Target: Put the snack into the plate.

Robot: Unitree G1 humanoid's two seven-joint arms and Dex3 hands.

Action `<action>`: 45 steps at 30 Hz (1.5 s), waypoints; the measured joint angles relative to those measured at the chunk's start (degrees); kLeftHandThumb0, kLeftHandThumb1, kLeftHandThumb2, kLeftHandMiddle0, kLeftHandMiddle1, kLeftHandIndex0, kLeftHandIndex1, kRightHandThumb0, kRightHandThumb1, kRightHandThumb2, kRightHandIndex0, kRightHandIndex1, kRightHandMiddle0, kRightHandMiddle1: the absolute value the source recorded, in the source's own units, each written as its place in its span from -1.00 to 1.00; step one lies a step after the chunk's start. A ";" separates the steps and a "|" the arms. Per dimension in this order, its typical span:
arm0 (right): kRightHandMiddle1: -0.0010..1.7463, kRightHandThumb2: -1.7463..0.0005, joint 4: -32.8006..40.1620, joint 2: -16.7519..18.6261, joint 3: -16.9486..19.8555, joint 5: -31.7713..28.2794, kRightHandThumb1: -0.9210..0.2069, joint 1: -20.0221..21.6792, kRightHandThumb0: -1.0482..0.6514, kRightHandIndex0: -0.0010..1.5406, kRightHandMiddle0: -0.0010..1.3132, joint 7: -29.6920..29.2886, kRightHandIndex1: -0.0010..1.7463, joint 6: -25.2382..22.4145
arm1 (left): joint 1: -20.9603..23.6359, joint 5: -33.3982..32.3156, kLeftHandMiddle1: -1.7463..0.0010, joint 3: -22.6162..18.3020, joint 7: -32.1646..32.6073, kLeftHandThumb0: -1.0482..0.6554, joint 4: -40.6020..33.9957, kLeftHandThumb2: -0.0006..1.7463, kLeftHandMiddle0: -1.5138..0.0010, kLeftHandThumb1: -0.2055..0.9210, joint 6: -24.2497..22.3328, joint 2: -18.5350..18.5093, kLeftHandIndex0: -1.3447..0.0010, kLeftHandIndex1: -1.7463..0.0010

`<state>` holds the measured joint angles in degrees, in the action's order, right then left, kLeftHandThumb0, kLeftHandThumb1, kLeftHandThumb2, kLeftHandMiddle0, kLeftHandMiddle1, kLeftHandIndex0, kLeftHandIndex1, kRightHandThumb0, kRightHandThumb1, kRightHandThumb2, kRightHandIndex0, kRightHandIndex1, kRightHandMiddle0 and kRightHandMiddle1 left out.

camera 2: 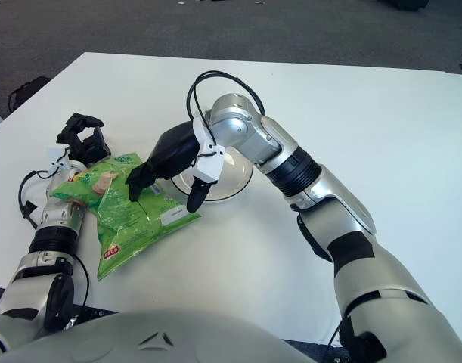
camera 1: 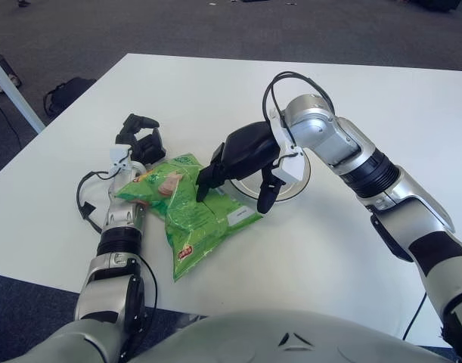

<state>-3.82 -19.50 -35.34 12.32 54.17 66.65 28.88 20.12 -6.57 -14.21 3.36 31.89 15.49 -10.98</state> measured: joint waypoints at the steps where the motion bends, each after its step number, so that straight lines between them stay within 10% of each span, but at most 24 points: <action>1: -0.17 -0.04 0.03 0.07 0.02 0.06 -0.63 -0.02 -0.16 -0.55 -1.00 -0.24 -0.91 -0.49 | 0.04 -0.03 -1.00 -0.29 0.12 -0.27 0.11 0.26 -0.42 0.23 0.05 -0.12 0.29 -1.00; 23: -0.17 -0.16 -14.37 6.15 -0.16 10.35 -0.61 4.04 -0.07 -0.48 -1.00 -12.13 -0.84 0.73 | 0.14 -1.57 -1.00 -8.26 8.34 -0.26 1.68 0.22 -0.40 0.29 2.86 -2.37 0.32 -1.00; 45: -0.14 -0.17 -30.73 8.85 -0.22 17.00 -0.50 9.29 -0.05 -0.61 -1.00 -21.46 -0.52 0.95 | -2.54 8.67 -1.00 -5.00 15.87 -0.23 -2.72 0.07 -0.21 0.46 12.14 -3.12 0.43 -1.00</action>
<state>-34.55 -10.65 -35.56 29.32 63.46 45.19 29.83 17.58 2.10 -19.20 19.22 29.17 27.63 -14.10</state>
